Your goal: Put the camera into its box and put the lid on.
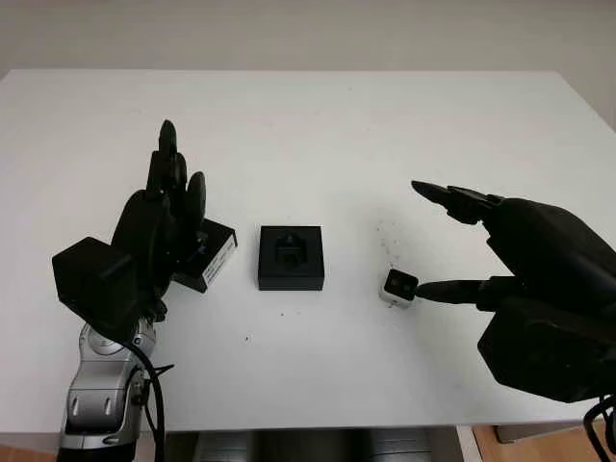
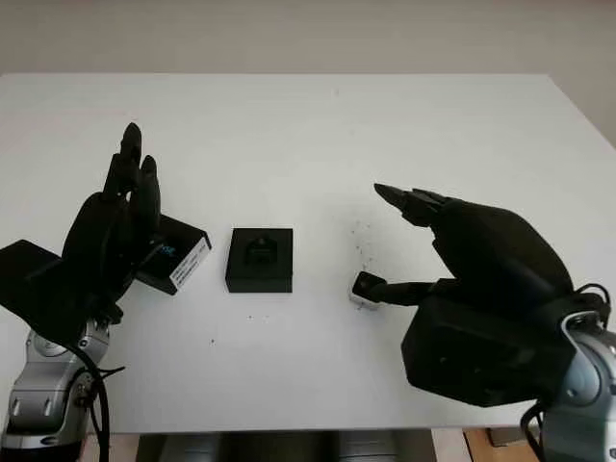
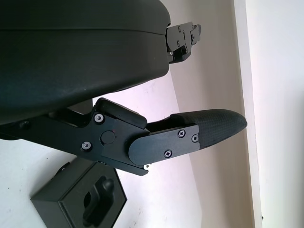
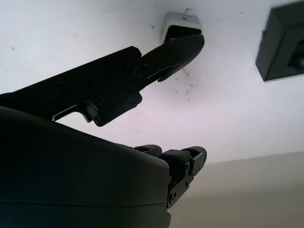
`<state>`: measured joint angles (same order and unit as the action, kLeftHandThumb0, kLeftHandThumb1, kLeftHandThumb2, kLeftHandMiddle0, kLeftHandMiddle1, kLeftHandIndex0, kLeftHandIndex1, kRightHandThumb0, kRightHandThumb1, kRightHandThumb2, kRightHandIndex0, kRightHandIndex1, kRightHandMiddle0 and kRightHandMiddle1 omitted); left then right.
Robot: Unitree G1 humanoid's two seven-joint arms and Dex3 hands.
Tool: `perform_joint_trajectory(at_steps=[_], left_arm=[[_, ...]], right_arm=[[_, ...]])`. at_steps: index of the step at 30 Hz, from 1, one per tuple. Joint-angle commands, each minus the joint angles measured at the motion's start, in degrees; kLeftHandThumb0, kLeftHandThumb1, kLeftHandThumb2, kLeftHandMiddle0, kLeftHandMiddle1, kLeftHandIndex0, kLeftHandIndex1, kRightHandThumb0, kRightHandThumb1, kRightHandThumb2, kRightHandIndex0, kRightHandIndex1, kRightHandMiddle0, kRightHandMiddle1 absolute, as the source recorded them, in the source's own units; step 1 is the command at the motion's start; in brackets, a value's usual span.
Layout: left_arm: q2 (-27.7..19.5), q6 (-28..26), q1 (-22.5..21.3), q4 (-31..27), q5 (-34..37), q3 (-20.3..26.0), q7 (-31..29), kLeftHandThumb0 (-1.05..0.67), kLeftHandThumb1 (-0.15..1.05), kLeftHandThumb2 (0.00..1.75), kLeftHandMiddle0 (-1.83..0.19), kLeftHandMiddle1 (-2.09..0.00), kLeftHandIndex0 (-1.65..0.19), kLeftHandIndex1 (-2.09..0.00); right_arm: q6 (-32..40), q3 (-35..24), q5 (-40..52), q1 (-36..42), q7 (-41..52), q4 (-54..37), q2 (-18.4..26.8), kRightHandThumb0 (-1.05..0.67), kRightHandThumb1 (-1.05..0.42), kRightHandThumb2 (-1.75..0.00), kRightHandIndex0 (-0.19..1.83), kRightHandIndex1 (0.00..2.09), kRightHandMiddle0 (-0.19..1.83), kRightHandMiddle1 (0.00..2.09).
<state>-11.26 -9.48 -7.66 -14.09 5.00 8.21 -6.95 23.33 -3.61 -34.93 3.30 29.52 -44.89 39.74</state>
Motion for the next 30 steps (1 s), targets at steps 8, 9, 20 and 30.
perform_joint_trajectory(at_steps=[8, 9, 20, 30], left_arm=[[-0.94, 0.20, -0.84, 0.16, 0.89, 0.97, -0.58, -0.81, 1.05, 0.66, 0.19, 0.00, 0.19, 0.00], [-1.02, 0.35, -0.83, 0.25, 1.08, 1.15, -0.70, -0.80, 1.05, 0.66, 0.19, 0.00, 0.19, 0.00], [-1.01, 1.08, -1.17, 0.84, 1.06, 1.88, -0.78, -0.80, 1.05, 0.63, 0.19, 0.00, 0.19, 0.00], [-0.61, 0.64, -1.80, 0.83, 1.27, 2.26, -0.16, -0.80, 1.05, 0.60, 0.19, 0.00, 0.19, 0.00]], right_arm=[[0.38, 6.82, -11.88, -3.40, 6.54, 0.22, -0.12, -0.61, -0.91, -0.06, 0.37, 0.10, 0.33, 0.05], [0.60, 7.34, -12.67, -3.84, 7.42, 0.32, -0.47, -0.60, -0.92, -0.07, 0.38, 0.10, 0.33, 0.05], [-4.67, 10.25, -19.62, -4.00, 4.06, 3.63, -4.77, -0.61, -0.88, -0.05, 0.10, 0.93, 0.45, 0.12], [-9.14, 9.26, -22.98, -2.07, 0.62, 5.70, -6.82, -0.63, -0.89, -0.06, -0.09, 1.36, 0.46, 0.17]])
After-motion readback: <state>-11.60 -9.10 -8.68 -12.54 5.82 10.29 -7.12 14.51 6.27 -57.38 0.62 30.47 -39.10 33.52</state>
